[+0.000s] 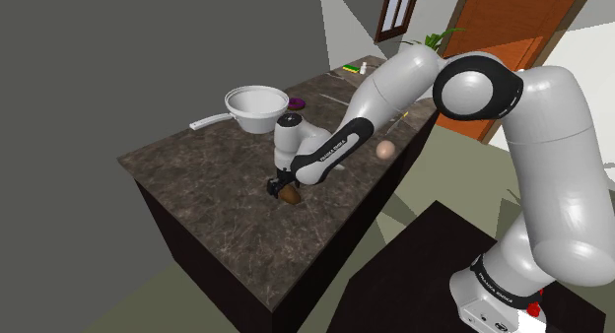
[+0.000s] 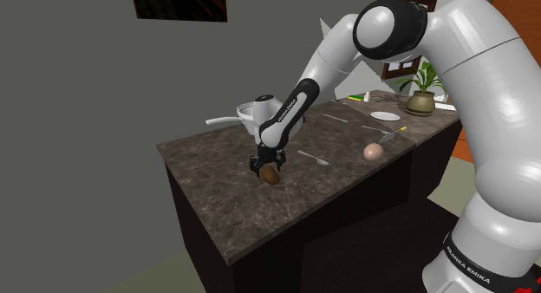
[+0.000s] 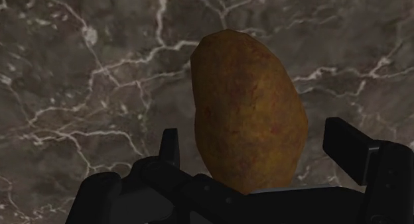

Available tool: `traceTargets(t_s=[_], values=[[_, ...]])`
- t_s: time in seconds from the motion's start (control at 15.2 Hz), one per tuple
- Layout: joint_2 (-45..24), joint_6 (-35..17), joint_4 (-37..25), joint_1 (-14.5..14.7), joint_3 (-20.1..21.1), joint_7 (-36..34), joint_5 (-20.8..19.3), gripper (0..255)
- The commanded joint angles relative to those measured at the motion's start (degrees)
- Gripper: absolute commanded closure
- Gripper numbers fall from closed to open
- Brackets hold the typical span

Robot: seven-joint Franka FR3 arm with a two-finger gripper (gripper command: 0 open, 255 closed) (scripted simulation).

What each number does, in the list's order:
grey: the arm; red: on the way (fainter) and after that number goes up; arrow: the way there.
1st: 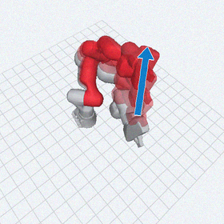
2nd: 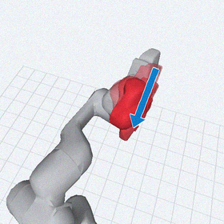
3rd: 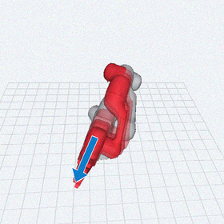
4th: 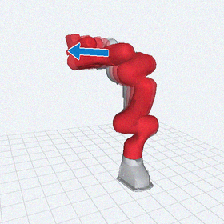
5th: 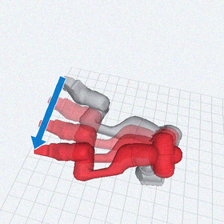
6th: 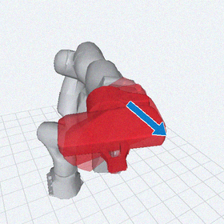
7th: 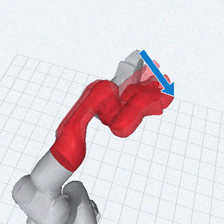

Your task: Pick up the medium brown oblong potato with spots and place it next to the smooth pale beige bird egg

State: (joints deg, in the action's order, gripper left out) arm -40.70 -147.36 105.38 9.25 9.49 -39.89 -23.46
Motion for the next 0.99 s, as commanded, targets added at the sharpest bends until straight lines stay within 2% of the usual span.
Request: traceTargets(t_s=[0.0, 0.13, 0.2, 0.92], values=[[0.0, 0.0, 0.0, 0.0, 0.0, 0.0, 0.0, 0], [0.0, 0.0, 0.0, 0.0, 0.0, 0.0, 0.0, 0], [0.0, 0.0, 0.0, 0.0, 0.0, 0.0, 0.0, 255], [1.3, 0.8, 0.4, -0.3, 0.4, 0.4, 0.4, 255]])
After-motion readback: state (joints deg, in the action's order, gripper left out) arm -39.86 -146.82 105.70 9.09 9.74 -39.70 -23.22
